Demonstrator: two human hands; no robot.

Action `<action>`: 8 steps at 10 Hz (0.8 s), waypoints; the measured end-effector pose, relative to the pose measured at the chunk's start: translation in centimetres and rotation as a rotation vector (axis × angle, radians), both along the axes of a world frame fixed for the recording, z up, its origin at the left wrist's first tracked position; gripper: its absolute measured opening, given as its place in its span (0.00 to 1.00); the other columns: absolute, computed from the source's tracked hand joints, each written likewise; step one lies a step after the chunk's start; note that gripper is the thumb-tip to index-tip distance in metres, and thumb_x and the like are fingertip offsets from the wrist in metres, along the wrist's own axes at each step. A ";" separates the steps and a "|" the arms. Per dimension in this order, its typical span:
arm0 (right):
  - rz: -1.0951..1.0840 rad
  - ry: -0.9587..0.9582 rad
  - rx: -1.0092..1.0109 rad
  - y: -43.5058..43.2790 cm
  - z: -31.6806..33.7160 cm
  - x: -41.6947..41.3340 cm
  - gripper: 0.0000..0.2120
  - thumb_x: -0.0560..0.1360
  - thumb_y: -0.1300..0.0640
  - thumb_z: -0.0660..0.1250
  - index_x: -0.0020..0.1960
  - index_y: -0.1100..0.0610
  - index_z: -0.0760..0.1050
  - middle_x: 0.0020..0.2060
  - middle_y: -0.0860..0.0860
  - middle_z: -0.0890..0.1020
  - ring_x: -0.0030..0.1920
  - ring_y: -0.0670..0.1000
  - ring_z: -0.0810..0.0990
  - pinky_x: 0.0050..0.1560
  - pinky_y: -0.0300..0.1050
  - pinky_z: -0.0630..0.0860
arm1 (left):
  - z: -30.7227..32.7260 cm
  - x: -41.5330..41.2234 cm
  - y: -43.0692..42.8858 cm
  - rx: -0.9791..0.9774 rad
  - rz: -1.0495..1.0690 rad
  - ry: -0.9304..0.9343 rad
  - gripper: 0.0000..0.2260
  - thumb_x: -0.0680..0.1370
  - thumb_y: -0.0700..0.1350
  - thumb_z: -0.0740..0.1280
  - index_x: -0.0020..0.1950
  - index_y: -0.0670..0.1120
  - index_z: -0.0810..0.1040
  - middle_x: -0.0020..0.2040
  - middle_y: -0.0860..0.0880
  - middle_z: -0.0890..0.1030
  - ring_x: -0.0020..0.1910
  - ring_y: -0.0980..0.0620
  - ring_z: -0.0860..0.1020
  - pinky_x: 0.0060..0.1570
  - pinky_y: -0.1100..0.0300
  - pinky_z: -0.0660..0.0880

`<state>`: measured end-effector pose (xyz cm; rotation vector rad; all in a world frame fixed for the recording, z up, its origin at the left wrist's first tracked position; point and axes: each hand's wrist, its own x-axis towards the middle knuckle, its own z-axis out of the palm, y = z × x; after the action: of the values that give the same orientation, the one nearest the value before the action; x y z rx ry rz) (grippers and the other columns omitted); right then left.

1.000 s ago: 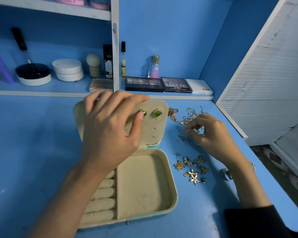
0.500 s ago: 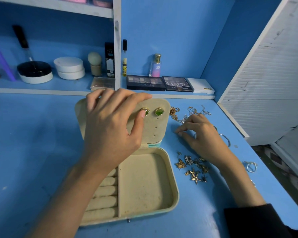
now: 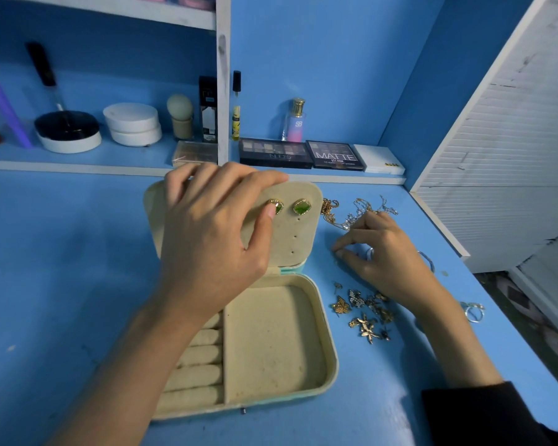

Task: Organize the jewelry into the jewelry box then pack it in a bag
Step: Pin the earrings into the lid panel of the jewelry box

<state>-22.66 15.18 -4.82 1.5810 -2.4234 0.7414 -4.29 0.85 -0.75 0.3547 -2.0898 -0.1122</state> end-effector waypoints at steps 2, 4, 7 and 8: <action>0.027 0.006 0.021 0.1 0.0 -0.1 0.06 0.68 0.61 0.75 0.43 0.53 0.84 0.38 0.49 0.74 0.43 0.53 0.70 0.41 0.49 0.72 | 0.0 0.0 0.0 -0.002 0.003 -0.001 0.10 0.75 0.43 0.65 0.55 0.48 0.81 0.46 0.50 0.81 0.46 0.47 0.76 0.53 0.54 0.61; 0.023 -0.005 0.033 0.0 -0.1 0.0 0.04 0.70 0.60 0.73 0.43 0.53 0.82 0.39 0.48 0.73 0.44 0.51 0.70 0.43 0.50 0.73 | 0.0 0.0 0.1 0.004 0.001 -0.006 0.10 0.75 0.43 0.65 0.55 0.48 0.81 0.46 0.50 0.81 0.46 0.46 0.77 0.53 0.54 0.61; 0.013 -0.186 -0.054 0.0 0.5 0.3 0.06 0.73 0.62 0.69 0.43 0.51 0.79 0.40 0.51 0.77 0.45 0.50 0.73 0.43 0.32 0.65 | 0.0 0.0 0.0 0.000 0.005 -0.004 0.10 0.75 0.43 0.66 0.55 0.48 0.81 0.46 0.50 0.81 0.45 0.46 0.76 0.53 0.54 0.61; 0.005 -0.291 -0.092 0.0 0.7 0.4 0.07 0.73 0.60 0.69 0.42 0.48 0.79 0.41 0.51 0.78 0.45 0.49 0.74 0.43 0.31 0.64 | 0.0 0.1 0.1 -0.003 0.002 -0.007 0.10 0.75 0.43 0.66 0.55 0.47 0.81 0.46 0.50 0.81 0.45 0.47 0.76 0.53 0.54 0.61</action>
<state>-22.23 15.20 -4.07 1.5385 -2.5354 1.1378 -4.22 0.96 -0.78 0.3560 -2.0959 -0.1061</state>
